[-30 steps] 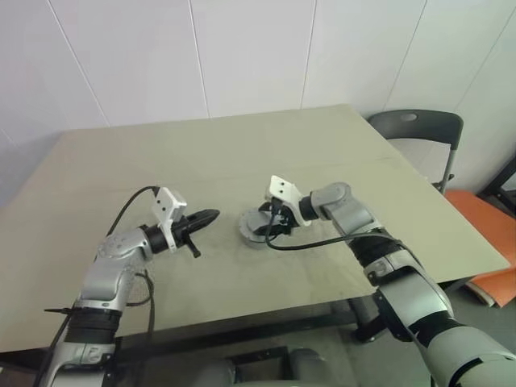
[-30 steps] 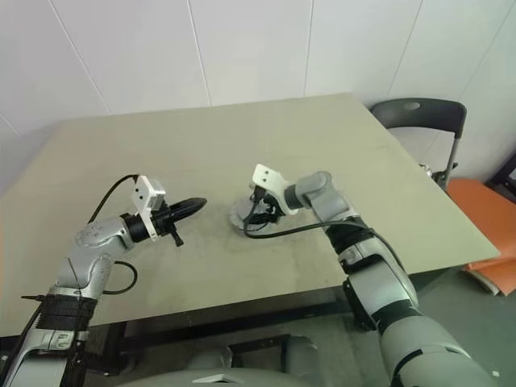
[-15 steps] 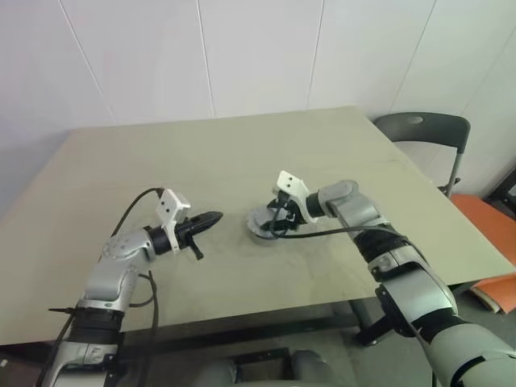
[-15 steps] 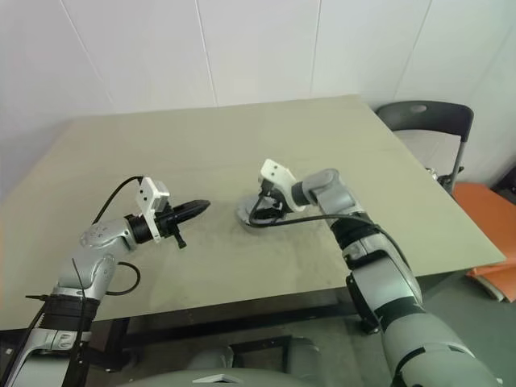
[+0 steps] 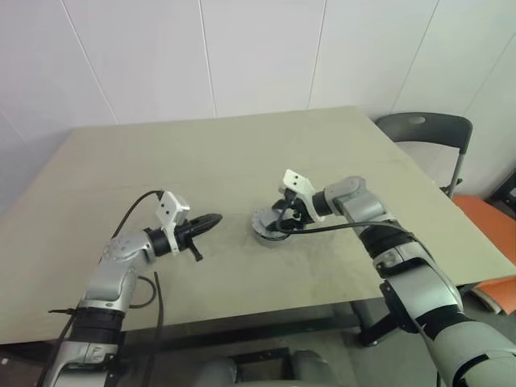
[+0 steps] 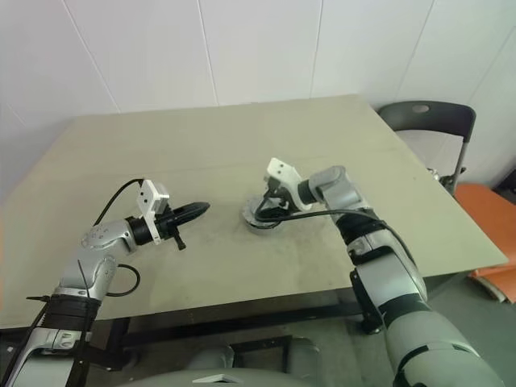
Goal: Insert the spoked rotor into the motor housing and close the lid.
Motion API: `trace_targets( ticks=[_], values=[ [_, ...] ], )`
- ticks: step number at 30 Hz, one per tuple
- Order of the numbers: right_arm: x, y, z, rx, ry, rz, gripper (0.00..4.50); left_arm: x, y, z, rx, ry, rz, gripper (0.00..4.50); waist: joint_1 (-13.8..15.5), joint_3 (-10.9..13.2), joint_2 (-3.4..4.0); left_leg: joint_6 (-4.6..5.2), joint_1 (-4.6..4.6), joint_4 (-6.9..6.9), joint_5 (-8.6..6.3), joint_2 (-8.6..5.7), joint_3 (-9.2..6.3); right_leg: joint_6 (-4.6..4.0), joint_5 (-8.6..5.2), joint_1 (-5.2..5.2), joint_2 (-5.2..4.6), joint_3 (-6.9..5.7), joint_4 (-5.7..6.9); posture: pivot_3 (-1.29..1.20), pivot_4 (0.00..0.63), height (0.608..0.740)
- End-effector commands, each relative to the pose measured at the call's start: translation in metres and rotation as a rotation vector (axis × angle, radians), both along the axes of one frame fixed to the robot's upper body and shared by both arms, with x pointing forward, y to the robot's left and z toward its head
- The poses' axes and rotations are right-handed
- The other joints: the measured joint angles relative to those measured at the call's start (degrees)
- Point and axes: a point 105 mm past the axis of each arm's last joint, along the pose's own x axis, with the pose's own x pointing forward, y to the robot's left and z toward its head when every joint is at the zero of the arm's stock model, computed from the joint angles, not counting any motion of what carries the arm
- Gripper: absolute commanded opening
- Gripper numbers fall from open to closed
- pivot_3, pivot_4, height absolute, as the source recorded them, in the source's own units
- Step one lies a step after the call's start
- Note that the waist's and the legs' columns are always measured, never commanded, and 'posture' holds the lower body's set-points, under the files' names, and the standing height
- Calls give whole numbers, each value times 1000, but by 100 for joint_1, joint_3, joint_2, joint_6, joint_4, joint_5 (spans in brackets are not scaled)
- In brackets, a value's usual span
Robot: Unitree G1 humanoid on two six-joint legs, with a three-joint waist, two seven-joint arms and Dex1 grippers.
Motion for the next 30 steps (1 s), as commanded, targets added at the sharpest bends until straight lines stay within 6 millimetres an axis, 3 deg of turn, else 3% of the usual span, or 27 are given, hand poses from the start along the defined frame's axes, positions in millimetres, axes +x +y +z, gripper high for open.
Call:
trace_targets(
  ticks=[1,11,24,30],
  values=[
    [6,1,18,5,-81,15,3224,0,-1,13,-2,-55,-23,0,1,0,0,0,0,0,0,0,0,0,0,0,0,0,0,0,0,740],
    [10,-16,-2,-140,-69,-36,3224,-2,-1,7,1,-41,-34,0,13,-1,0,0,4,9,0,-1,0,-1,-1,9,-1,0,0,0,0,740],
    [0,-16,-5,-104,12,-10,3224,0,-1,6,-14,-33,-25,0,24,-2,-1,0,6,11,0,-2,-1,0,-1,16,-2,-3,-2,0,0,740],
    [-4,-31,-24,-219,35,-11,3224,0,0,7,-17,-34,-19,0,29,-5,-1,0,7,10,0,-2,-2,-1,-1,17,-2,-3,-2,0,0,740]
  ],
)
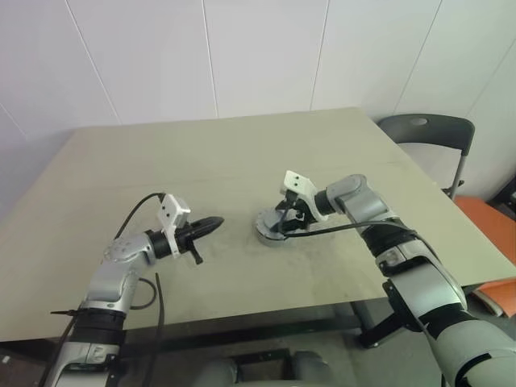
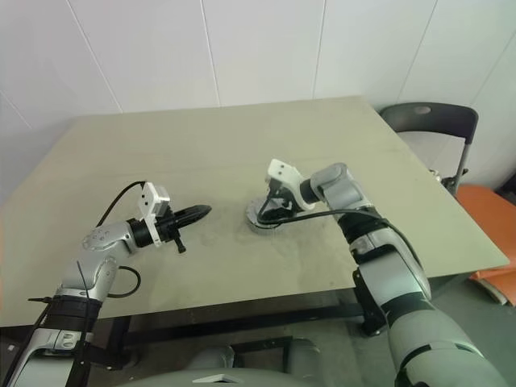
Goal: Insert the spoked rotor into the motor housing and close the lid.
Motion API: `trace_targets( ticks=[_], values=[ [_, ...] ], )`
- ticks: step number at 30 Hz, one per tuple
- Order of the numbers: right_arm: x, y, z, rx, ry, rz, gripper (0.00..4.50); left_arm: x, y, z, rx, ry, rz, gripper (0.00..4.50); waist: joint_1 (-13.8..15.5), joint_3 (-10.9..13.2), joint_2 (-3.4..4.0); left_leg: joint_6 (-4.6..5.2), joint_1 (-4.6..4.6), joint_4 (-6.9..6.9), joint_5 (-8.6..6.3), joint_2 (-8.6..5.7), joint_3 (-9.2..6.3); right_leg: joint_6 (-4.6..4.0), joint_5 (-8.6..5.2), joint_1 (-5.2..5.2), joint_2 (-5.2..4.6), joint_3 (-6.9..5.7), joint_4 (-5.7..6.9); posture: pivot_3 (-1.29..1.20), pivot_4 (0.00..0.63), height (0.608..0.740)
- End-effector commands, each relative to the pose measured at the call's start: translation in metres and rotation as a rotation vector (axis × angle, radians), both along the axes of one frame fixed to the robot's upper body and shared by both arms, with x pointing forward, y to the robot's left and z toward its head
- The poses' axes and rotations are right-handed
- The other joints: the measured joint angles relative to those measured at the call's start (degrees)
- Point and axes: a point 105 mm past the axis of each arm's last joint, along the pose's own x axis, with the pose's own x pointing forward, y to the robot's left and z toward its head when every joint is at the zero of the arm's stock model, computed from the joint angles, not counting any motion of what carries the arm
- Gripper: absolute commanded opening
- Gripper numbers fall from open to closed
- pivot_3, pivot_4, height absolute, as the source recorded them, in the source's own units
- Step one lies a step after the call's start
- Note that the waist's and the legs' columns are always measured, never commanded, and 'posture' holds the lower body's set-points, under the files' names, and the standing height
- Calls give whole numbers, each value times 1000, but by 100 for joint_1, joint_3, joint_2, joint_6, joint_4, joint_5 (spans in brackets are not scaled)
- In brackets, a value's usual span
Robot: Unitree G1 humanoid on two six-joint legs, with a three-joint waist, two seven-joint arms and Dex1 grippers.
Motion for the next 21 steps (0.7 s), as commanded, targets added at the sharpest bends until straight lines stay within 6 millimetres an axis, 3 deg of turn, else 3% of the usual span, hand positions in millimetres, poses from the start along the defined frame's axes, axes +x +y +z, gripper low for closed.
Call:
trace_targets(
  ticks=[1,14,21],
  values=[
    [-4,-26,-23,-134,47,-34,3224,3,1,12,-6,-50,6,0,7,-6,1,0,1,0,0,-1,0,0,0,1,-1,-1,0,0,0,740],
    [-18,-35,-34,-173,126,10,3224,4,1,13,-3,-50,7,0,149,-11,1,9,77,-15,-7,-3,-8,10,-31,97,-5,-12,-41,0,0,740],
    [-26,-36,-40,-173,157,26,3224,4,0,13,-3,-50,8,0,152,-15,1,26,76,-21,-19,-13,-10,14,-33,97,-18,-13,-44,0,0,740]
  ],
)
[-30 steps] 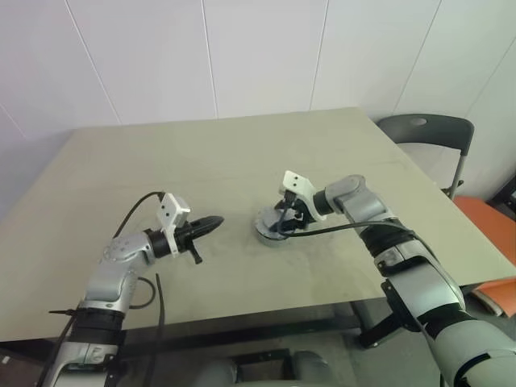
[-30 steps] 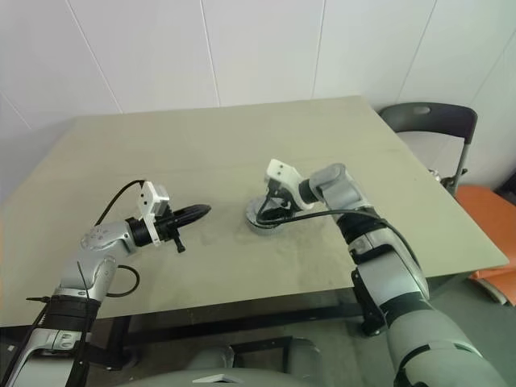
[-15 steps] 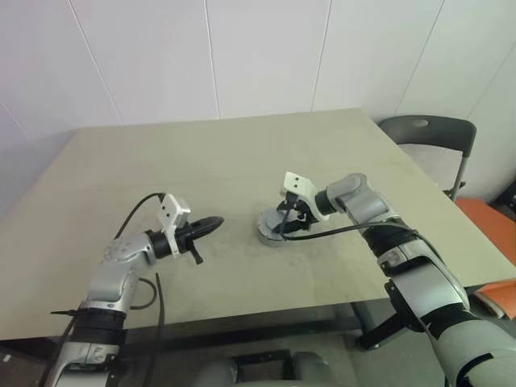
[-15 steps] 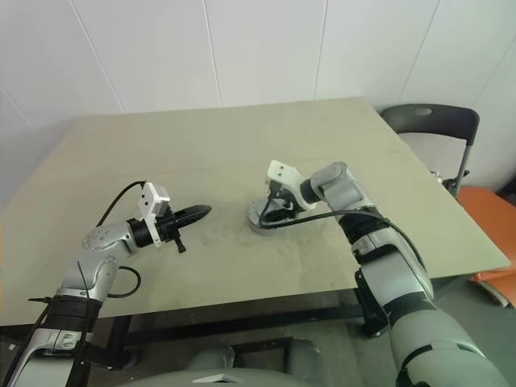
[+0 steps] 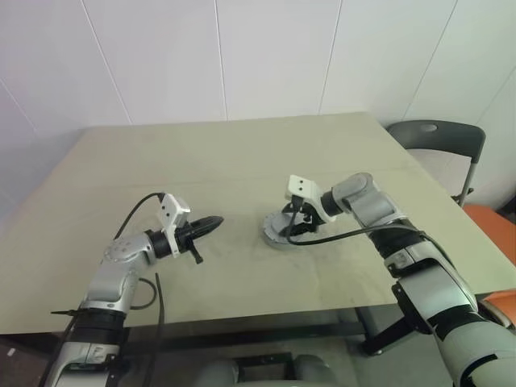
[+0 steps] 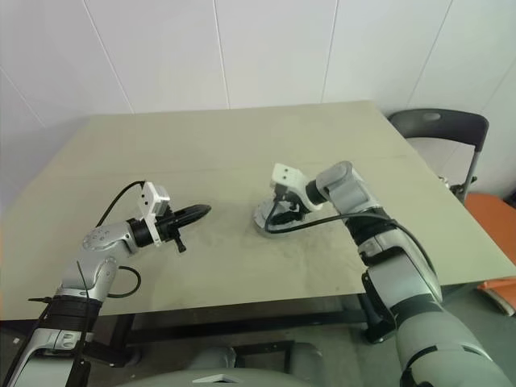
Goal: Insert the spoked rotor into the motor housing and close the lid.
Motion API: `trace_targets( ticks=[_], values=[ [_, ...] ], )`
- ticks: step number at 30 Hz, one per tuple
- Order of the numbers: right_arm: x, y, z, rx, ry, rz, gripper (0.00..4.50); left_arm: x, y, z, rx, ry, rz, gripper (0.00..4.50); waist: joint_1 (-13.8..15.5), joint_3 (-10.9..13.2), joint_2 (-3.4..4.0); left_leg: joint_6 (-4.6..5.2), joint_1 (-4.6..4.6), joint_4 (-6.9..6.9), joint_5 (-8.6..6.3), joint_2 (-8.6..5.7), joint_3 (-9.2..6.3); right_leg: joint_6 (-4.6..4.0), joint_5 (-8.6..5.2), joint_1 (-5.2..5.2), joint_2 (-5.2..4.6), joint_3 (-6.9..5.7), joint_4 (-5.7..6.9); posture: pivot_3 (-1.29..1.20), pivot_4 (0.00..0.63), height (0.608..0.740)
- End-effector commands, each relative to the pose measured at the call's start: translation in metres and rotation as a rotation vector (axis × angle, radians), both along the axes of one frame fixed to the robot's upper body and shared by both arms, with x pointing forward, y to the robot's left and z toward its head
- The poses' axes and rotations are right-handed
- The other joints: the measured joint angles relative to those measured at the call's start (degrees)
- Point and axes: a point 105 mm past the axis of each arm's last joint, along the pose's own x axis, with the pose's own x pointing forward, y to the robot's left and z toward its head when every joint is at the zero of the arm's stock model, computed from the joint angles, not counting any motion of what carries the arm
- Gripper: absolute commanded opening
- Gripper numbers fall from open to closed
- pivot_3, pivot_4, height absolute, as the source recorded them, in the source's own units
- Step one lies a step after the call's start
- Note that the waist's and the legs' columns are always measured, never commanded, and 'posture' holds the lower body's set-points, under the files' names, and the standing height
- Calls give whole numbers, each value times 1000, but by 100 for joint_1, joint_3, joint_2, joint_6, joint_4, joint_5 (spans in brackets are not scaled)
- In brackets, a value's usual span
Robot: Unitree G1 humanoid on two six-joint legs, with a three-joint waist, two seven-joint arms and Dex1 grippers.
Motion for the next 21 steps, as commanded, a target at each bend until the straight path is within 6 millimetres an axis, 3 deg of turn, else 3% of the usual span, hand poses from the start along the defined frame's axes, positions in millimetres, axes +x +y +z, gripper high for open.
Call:
trace_targets(
  ticks=[1,9,21],
  values=[
    [-19,-22,-37,-103,157,-26,3224,3,-1,13,-4,-50,-3,0,-1,-2,-1,3,0,-1,-2,-1,0,2,-1,0,-1,0,-2,0,0,740],
    [-19,-14,-29,-16,185,-37,3224,4,-1,13,0,-49,-2,0,4,-3,0,5,-2,-2,-13,-5,0,10,-6,0,-6,0,-5,0,0,740],
    [-25,-21,-40,-70,215,-26,3224,4,-8,9,7,-36,-9,0,-6,-7,0,4,-1,-2,-22,-4,0,14,-10,-1,-4,2,-6,0,0,740]
  ],
)
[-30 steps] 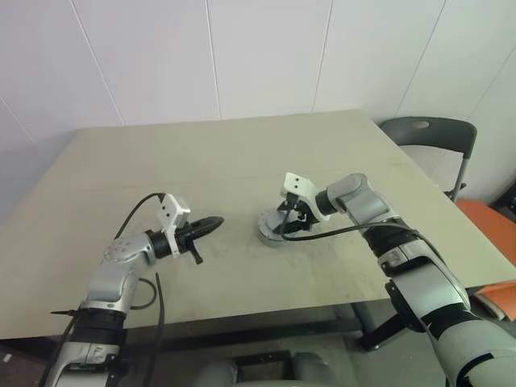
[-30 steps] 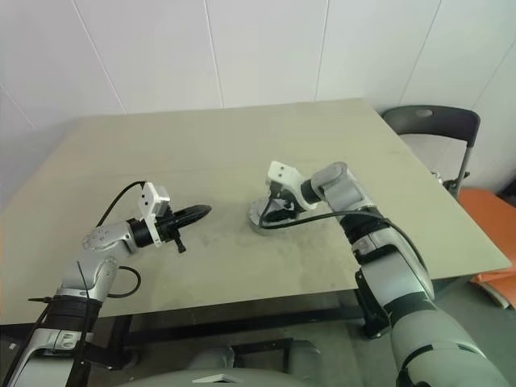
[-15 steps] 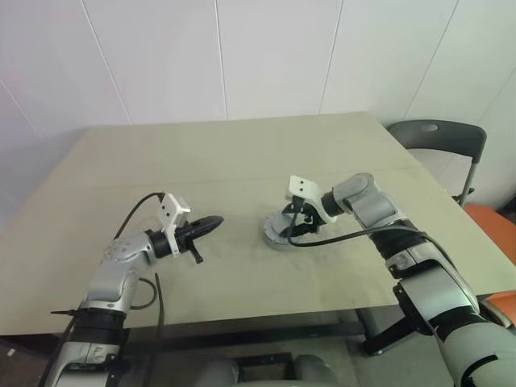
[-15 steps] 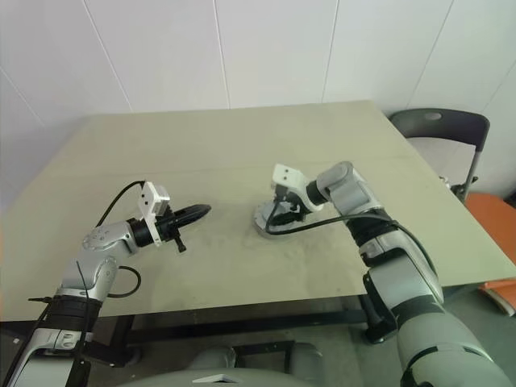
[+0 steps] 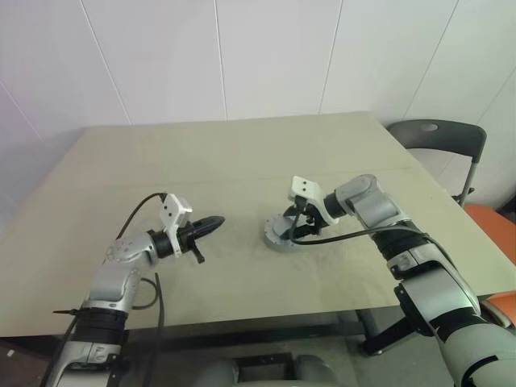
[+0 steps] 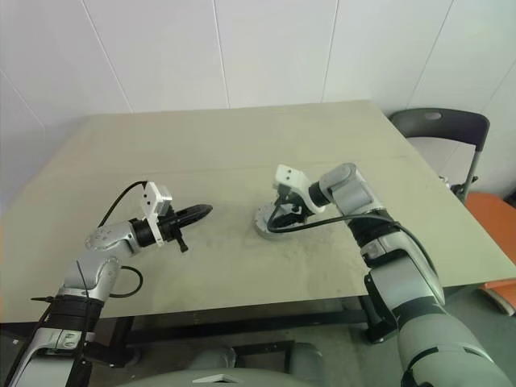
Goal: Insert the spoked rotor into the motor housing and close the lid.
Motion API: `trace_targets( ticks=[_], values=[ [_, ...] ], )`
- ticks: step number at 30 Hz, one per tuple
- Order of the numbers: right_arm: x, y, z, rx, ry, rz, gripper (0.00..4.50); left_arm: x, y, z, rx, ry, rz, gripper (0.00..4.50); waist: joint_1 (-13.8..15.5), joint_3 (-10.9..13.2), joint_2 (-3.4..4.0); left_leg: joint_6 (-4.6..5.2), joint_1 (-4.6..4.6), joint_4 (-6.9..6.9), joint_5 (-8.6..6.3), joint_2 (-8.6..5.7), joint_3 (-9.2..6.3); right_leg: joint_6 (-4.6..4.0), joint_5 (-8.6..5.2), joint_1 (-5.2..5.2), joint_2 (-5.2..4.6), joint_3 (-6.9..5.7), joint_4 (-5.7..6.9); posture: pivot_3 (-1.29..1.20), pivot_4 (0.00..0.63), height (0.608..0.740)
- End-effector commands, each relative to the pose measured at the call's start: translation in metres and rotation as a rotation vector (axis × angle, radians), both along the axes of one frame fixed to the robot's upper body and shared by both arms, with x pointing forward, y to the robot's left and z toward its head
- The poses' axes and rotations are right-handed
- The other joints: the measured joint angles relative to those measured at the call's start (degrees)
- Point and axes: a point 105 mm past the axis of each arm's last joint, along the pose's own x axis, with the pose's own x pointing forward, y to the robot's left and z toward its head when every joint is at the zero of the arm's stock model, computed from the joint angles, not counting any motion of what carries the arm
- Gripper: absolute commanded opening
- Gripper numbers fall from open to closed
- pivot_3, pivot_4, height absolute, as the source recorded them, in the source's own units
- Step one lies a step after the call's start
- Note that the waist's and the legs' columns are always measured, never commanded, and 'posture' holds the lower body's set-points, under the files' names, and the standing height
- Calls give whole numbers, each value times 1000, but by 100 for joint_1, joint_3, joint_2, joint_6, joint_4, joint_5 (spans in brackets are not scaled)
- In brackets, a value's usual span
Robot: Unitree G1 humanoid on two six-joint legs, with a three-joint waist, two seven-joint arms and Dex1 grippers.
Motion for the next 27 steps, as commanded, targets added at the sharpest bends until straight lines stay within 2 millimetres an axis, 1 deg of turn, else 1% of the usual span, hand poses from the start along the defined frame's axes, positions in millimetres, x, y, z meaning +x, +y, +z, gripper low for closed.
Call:
trace_targets(
  ticks=[1,6,15,20,27],
  values=[
    [-19,-18,-38,-101,154,-16,3224,3,-5,11,8,-43,-15,0,0,0,0,0,0,0,0,0,0,0,0,0,0,0,0,0,0,740],
    [-12,-18,-37,-109,97,-36,3224,3,-6,12,9,-46,-19,0,-4,0,0,0,0,0,0,0,0,0,-1,0,0,0,0,0,0,740],
    [-7,-24,-43,-112,69,-79,3224,3,-9,12,9,-46,-29,0,-10,-10,0,-1,12,8,0,3,0,18,-14,14,2,0,4,0,0,740],
    [-2,-23,-42,-89,44,-114,3224,3,-12,12,8,-45,-39,0,-15,-17,0,-7,17,15,-4,5,0,18,-15,21,4,1,6,0,0,740],
    [-1,-21,-39,-81,28,-102,3224,3,-16,13,5,-47,-51,0,-30,-19,3,-17,23,20,-7,16,1,16,-16,24,14,1,13,0,0,740]
  ],
)
